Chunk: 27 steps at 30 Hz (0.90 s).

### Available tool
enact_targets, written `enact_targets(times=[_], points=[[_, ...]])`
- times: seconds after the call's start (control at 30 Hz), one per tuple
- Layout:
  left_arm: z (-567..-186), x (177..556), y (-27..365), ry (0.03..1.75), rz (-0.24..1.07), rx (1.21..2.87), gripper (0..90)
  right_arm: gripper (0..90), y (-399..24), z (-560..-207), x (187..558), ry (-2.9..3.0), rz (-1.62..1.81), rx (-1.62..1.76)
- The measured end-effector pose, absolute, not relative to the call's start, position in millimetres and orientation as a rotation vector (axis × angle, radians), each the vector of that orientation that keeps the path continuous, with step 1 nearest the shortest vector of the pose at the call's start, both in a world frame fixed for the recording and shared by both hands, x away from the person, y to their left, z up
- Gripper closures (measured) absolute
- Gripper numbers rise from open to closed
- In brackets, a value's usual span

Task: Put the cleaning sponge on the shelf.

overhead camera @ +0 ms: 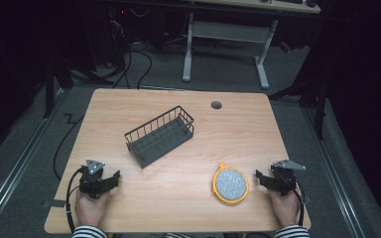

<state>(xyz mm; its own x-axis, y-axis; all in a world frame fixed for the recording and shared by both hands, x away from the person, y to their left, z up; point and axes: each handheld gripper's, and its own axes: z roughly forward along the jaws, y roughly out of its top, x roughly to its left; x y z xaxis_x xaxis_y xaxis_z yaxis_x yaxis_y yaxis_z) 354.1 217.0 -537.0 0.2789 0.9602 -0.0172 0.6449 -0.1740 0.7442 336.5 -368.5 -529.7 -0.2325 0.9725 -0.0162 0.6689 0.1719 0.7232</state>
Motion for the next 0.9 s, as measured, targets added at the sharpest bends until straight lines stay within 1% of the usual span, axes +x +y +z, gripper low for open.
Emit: enact_targets(times=[0.37, 0.63, 0.9], points=[[-536.9, 354.5, 217.4, 1.433, 0.607, 1.908, 28.0, 32.2, -368.5, -529.7, 336.5, 1.972, 0.828, 1.544], [-536.6, 355.6, 220.7, 1.442, 0.592, 1.883, 30.2, 32.0, -368.4, -529.7, 336.5, 1.974, 0.829, 1.543], [-535.2, 356.6, 224.2, 1.456, 0.554, 1.861, 30.1, 32.0, -368.1, -529.7, 336.3, 1.975, 0.830, 1.542]])
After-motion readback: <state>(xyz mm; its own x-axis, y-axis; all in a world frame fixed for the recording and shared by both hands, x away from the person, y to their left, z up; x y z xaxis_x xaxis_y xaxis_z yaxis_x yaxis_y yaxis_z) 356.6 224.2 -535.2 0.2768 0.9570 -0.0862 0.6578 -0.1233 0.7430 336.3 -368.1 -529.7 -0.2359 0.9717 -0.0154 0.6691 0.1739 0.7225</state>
